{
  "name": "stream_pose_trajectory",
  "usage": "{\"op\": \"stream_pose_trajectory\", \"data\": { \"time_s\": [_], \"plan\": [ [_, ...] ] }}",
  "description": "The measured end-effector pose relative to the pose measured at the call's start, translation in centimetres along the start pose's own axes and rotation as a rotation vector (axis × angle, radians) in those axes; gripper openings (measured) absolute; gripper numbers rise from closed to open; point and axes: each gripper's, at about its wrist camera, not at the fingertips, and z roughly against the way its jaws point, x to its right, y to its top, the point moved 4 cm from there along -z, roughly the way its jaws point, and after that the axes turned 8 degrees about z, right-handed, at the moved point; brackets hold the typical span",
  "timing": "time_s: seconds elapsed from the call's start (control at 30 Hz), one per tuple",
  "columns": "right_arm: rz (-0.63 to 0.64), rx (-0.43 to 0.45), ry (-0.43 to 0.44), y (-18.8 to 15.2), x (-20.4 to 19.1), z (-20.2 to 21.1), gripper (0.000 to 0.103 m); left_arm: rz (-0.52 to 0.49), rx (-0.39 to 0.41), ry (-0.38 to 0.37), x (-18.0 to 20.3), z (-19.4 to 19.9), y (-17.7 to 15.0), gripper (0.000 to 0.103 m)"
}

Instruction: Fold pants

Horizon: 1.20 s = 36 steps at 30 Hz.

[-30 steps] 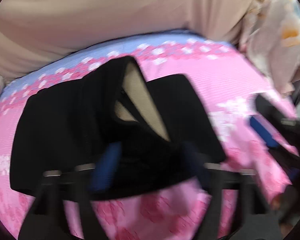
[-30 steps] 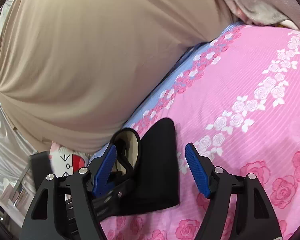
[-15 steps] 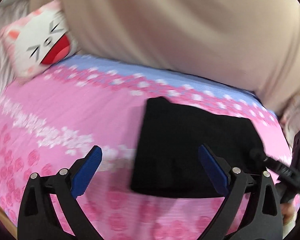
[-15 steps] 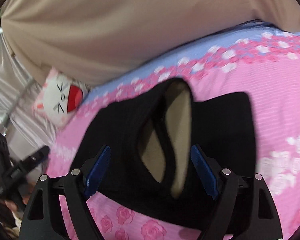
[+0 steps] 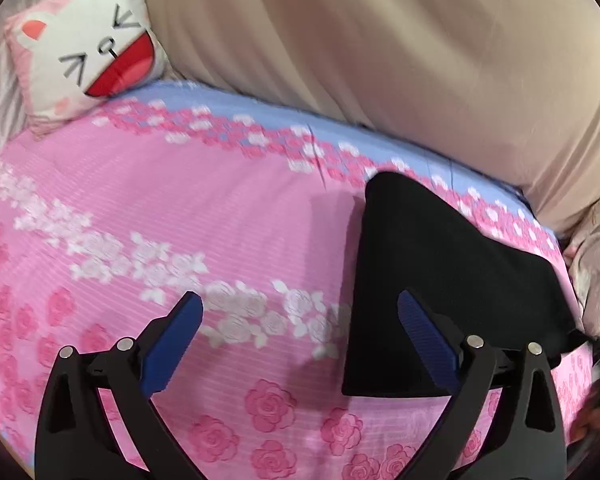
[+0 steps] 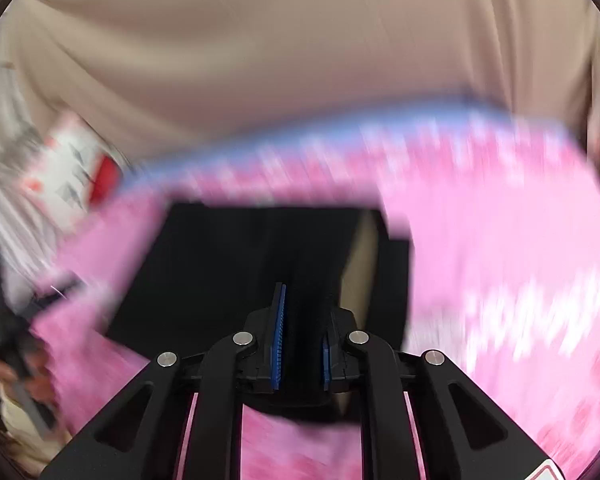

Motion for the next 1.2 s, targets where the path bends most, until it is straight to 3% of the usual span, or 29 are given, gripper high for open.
{"op": "stream_pose_trajectory", "data": {
  "time_s": [0.03,0.1,0.13,0.23,0.27,0.37,0.47,0.53,0.57,0.6,0.63,0.73,0.8,0.9,1.03,1.07,1.1,1.13,1.2],
  "plan": [
    [-0.023,-0.023,0.018,-1.0,0.5,-1.3,0.019,-0.001,-0.022,-0.007,0.3,-0.5,-0.2,0.096],
    [-0.065,0.025,0.058,-1.5,1.1,0.0,0.02,-0.005,-0.059,-0.033,0.9,-1.0,-0.5,0.096],
    [-0.067,0.024,0.046,-1.3,1.2,0.8,0.022,-0.008,-0.061,-0.049,1.3,-0.9,-0.4,0.096],
    [-0.046,0.144,-0.011,1.2,1.1,5.3,0.027,-0.039,-0.025,-0.089,2.6,-0.1,-0.1,0.096],
    [-0.041,0.167,0.009,2.3,0.7,6.3,0.028,-0.054,-0.024,-0.094,3.1,-0.2,-0.2,0.096],
    [0.021,0.164,0.129,7.3,-2.7,6.0,0.054,-0.103,-0.071,-0.104,4.7,-1.9,-1.2,0.096],
    [0.149,0.099,0.232,11.9,-7.6,1.7,0.055,-0.142,-0.188,-0.065,5.0,-4.4,-3.1,0.096],
    [0.195,0.043,0.277,14.0,-10.0,-1.6,0.051,-0.103,-0.284,-0.052,4.1,-6.2,-4.6,0.097],
    [0.219,0.01,0.284,14.9,-11.2,-3.8,0.049,-0.129,-0.237,-0.044,4.1,-5.7,-4.7,0.097],
    [0.253,-0.029,0.282,15.9,-12.7,-6.3,0.039,-0.156,-0.238,-0.028,4.2,-5.6,-5.0,0.097],
    [0.265,-0.046,0.27,16.2,-13.2,-7.7,0.037,-0.159,-0.229,-0.034,4.1,-5.5,-5.1,0.097],
    [0.261,-0.148,0.291,16.7,-14.9,-13.6,0.037,-0.172,-0.211,-0.05,4.0,-5.4,-5.4,0.098],
    [0.281,-0.201,0.307,15.2,-15.3,-15.3,0.037,-0.179,-0.2,-0.066,3.9,-5.3,-5.4,0.098],
    [0.397,-0.21,0.273,12.7,-16.6,-15.2,0.037,-0.199,-0.187,-0.077,4.0,-5.3,-5.6,0.098],
    [0.473,-0.201,0.237,11.7,-17.1,-15.0,0.037,-0.21,-0.167,-0.073,4.2,-5.2,-5.7,0.098],
    [0.472,-0.212,0.241,11.8,-17.1,-15.3,0.034,-0.209,-0.165,-0.074,4.2,-5.3,-5.7,0.098],
    [0.471,-0.214,0.243,11.8,-16.7,-15.2,0.015,-0.208,-0.164,-0.076,4.1,-5.2,-5.7,0.098],
    [0.483,-0.223,0.255,11.8,-16.9,-15.4,0.006,-0.208,-0.164,-0.076,4.2,-5.3,-5.6,0.098],
    [0.517,-0.201,0.229,12.2,-17.4,-15.1,0.003,-0.206,-0.162,-0.08,4.2,-5.1,-5.8,0.098]
  ]
}}
